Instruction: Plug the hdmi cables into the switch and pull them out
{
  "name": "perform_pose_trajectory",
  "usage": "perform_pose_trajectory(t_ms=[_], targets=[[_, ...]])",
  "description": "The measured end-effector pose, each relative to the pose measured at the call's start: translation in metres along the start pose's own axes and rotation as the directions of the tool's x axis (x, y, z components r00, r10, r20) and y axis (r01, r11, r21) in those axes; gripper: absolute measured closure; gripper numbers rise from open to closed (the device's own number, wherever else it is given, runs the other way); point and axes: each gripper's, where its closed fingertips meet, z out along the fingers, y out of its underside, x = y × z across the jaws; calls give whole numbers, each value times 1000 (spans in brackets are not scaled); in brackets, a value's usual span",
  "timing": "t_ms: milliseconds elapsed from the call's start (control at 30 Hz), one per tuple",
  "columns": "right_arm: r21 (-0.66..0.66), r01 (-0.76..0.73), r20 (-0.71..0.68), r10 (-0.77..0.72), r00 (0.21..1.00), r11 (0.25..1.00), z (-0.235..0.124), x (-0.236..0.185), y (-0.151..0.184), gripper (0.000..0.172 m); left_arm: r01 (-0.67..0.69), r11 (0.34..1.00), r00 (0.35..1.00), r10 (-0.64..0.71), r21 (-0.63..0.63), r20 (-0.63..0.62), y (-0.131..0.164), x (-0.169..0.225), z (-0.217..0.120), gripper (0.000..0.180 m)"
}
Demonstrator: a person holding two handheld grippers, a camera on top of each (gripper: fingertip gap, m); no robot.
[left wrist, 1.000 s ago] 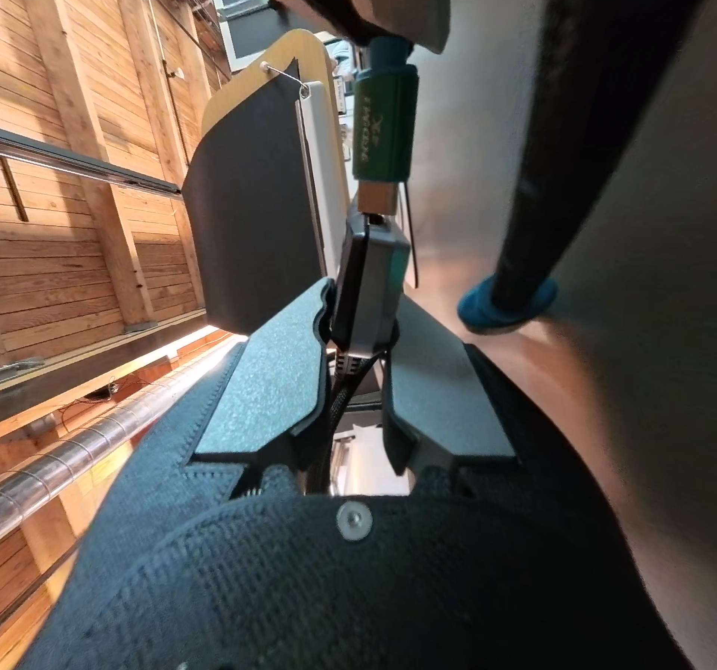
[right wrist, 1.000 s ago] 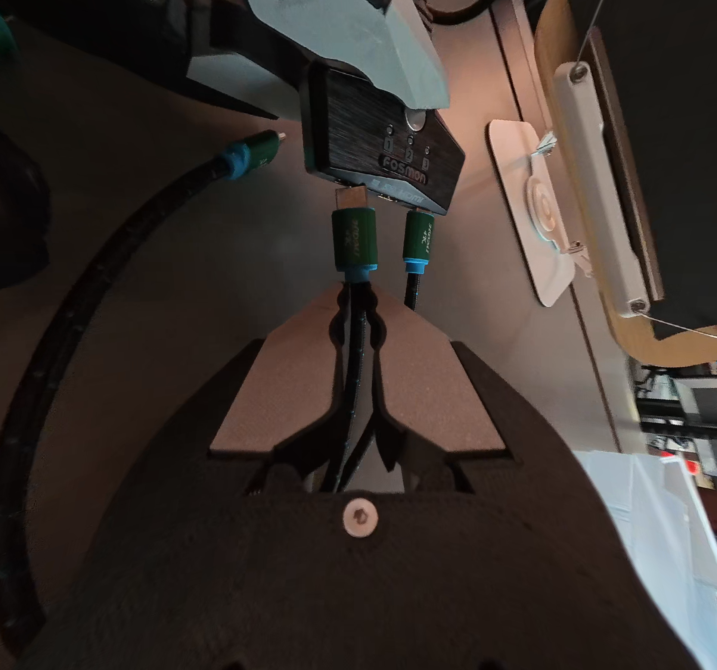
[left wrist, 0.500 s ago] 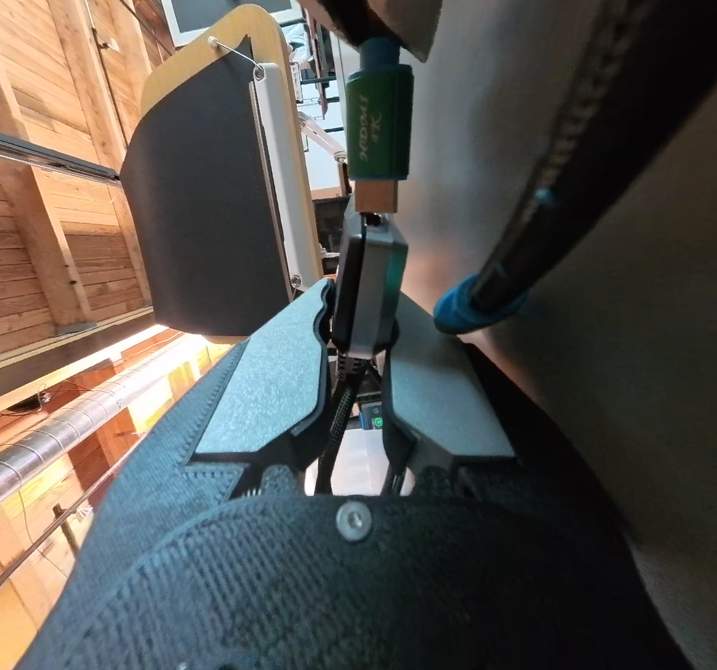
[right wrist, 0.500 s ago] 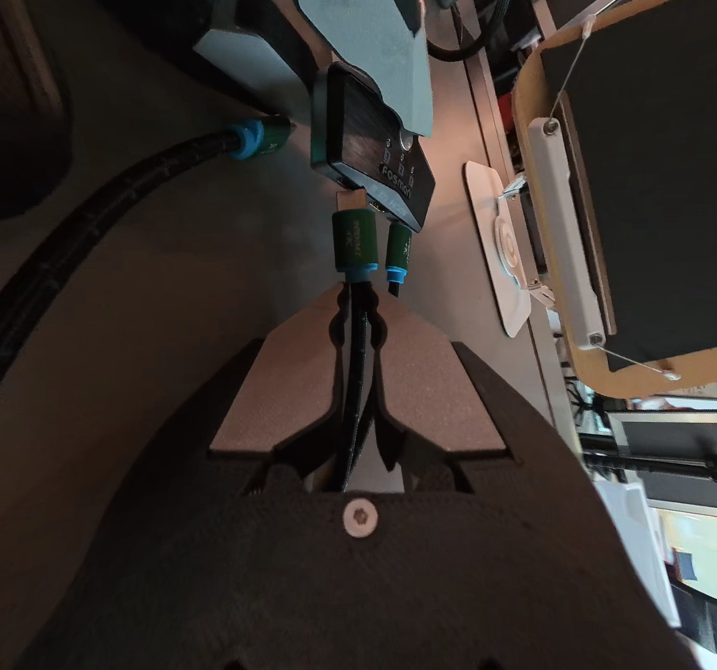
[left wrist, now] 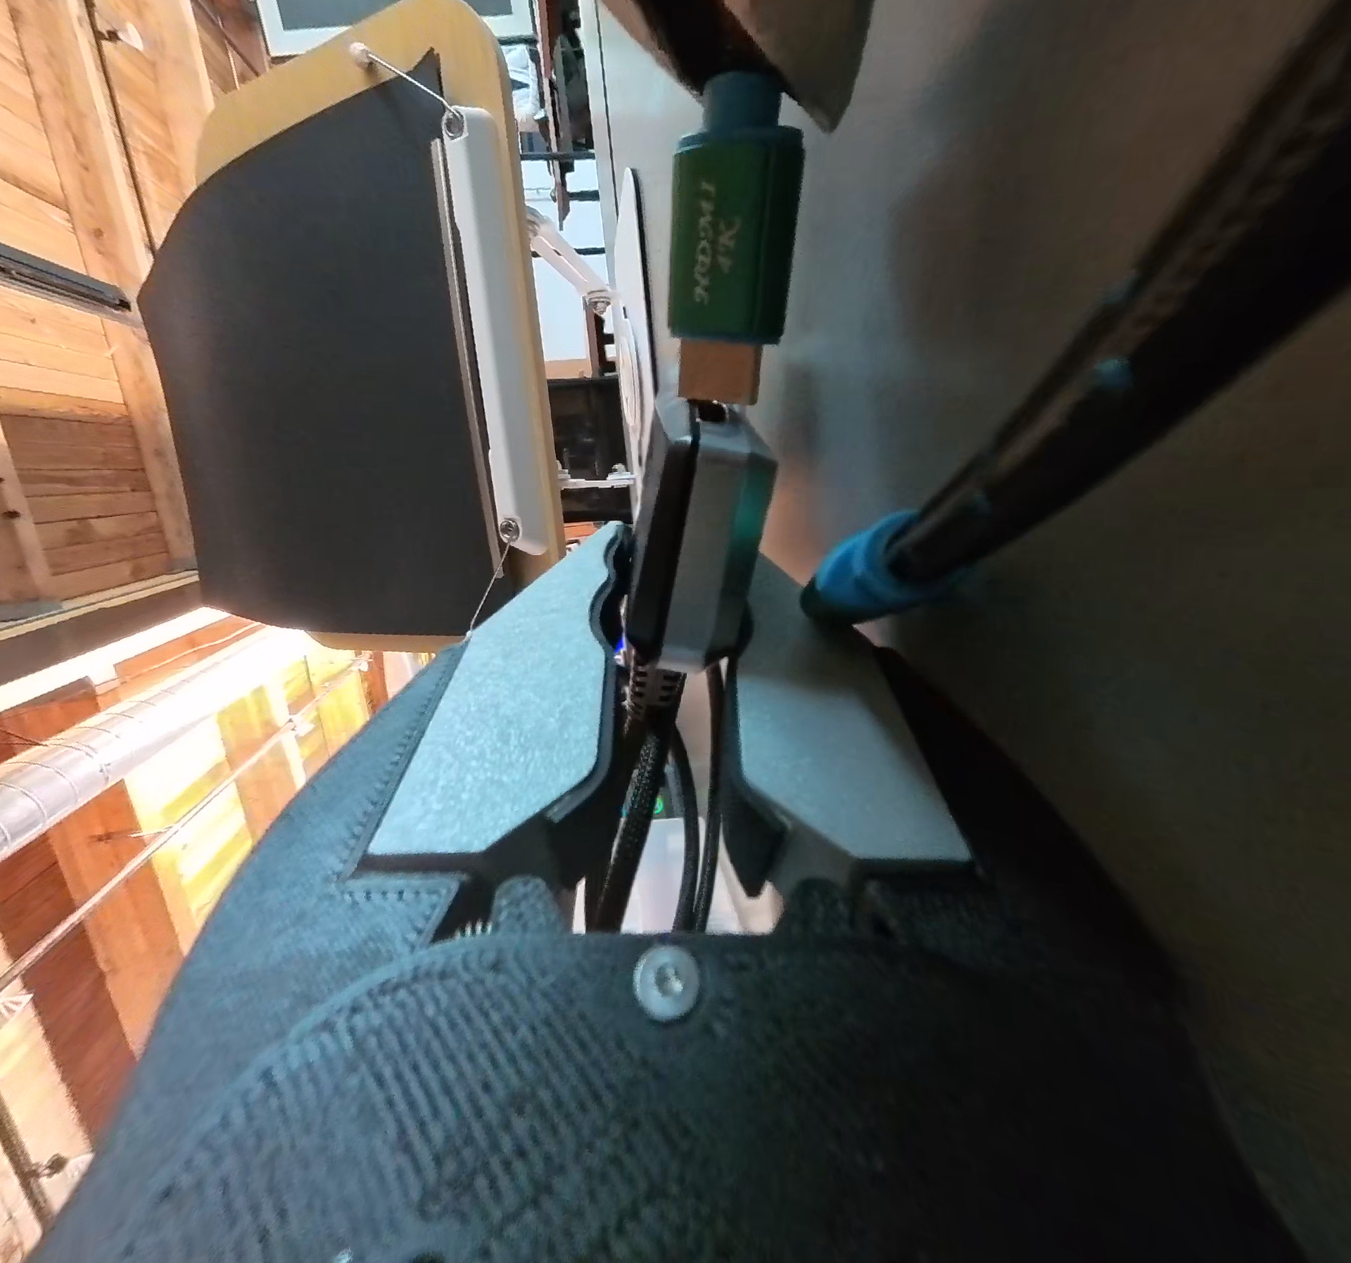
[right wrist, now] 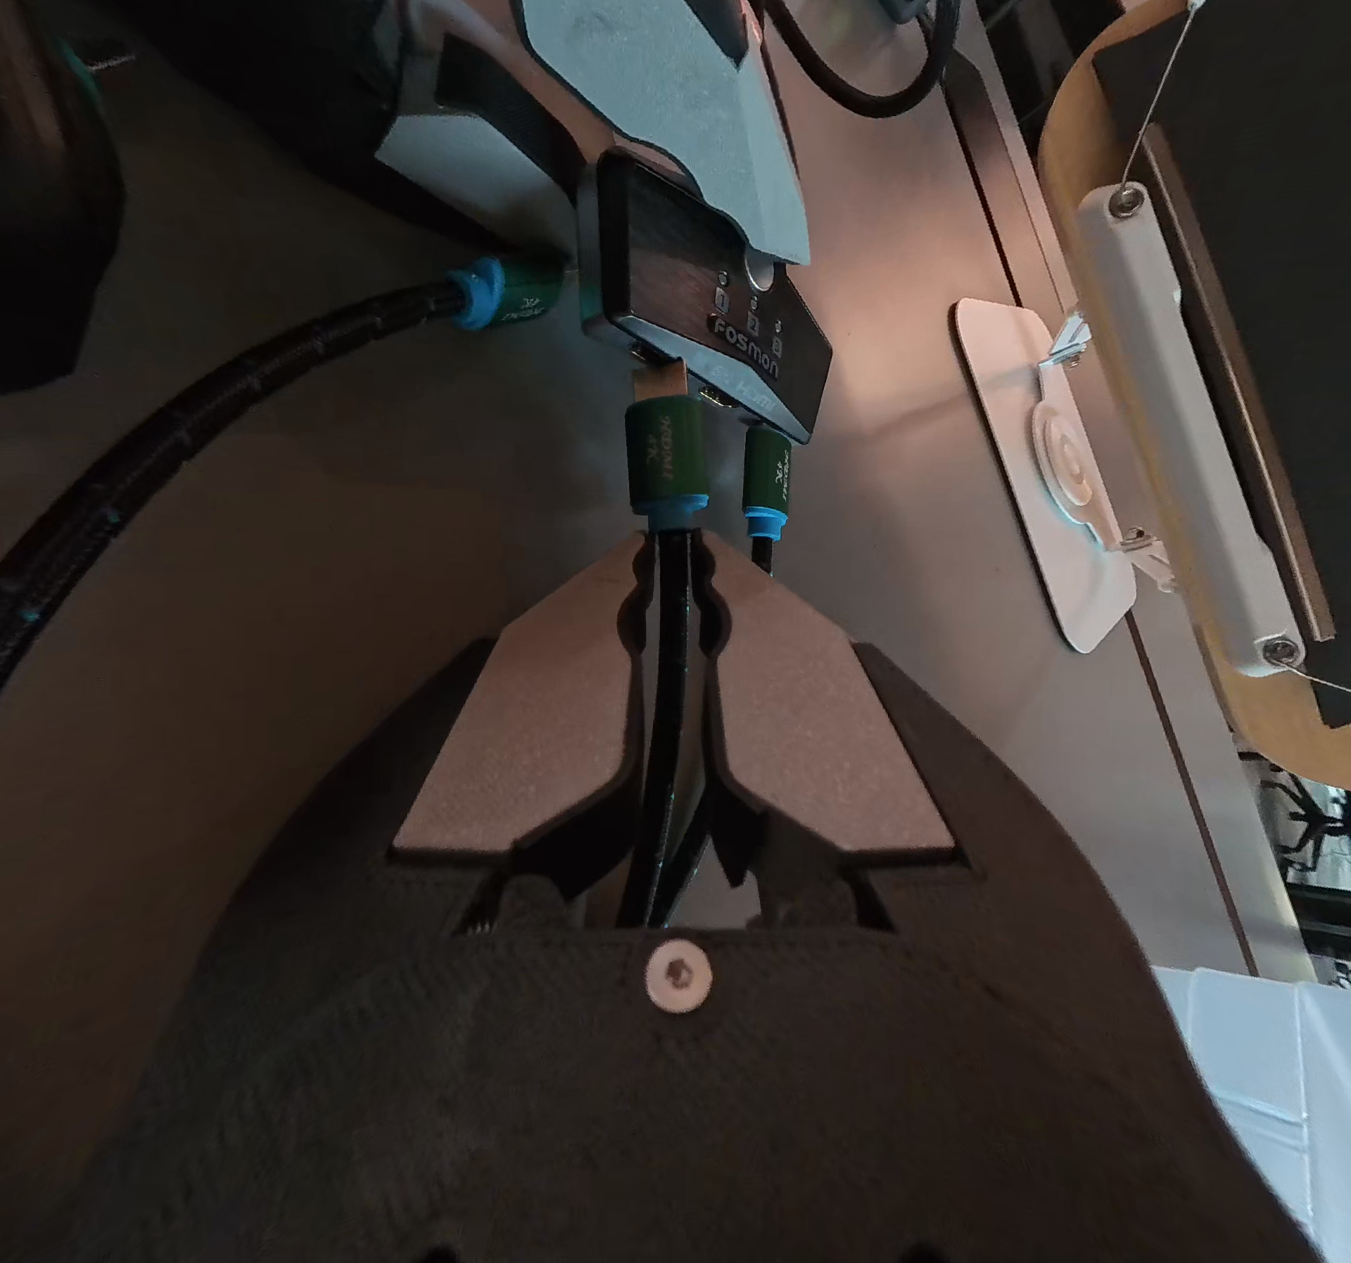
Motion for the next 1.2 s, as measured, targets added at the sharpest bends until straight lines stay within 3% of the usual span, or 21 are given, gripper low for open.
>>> perform_pose_trajectory(t_ms=[167, 333, 533, 700, 867, 967, 1067, 1200], targets=[[-15, -16, 16, 17, 1000, 1000, 0, 0, 0, 165, 7, 1000, 1000, -7, 1, -10, -1, 1, 1, 159], [-31, -55, -7, 55, 998, 998, -1, 8, 2, 140, 18, 1000, 1000, -18, 2, -19, -2, 2, 1, 159], [-80, 218, -161, -229, 960, 973, 0, 7, -4, 143, 32, 999, 999, -32, -7, -28, 1, 3, 2, 159], [-135, 433, -293, -454, 842, 891, -3, 14, -12, 131, 88, 996, 994, -88, -2, -66, 2, 7, 2, 158], [-177, 583, -357, -604, 712, 793, -5, 14, -17, 136, 113, 994, 991, -112, 5, -79, 3, 8, 2, 158], [-192, 645, -370, -663, 651, 740, -5, 13, -19, 141, 137, 991, 986, -135, 14, -95, 3, 9, 1, 158], [-156, 659, -340, -666, 664, 736, -4, 6, -18, 153, 139, 990, 986, -136, 23, -100, 3, 9, 0, 158], [-139, 649, -358, -649, 671, 748, -7, 9, -23, 143, 146, 989, 984, -143, 24, -105, 3, 9, 1, 158]])
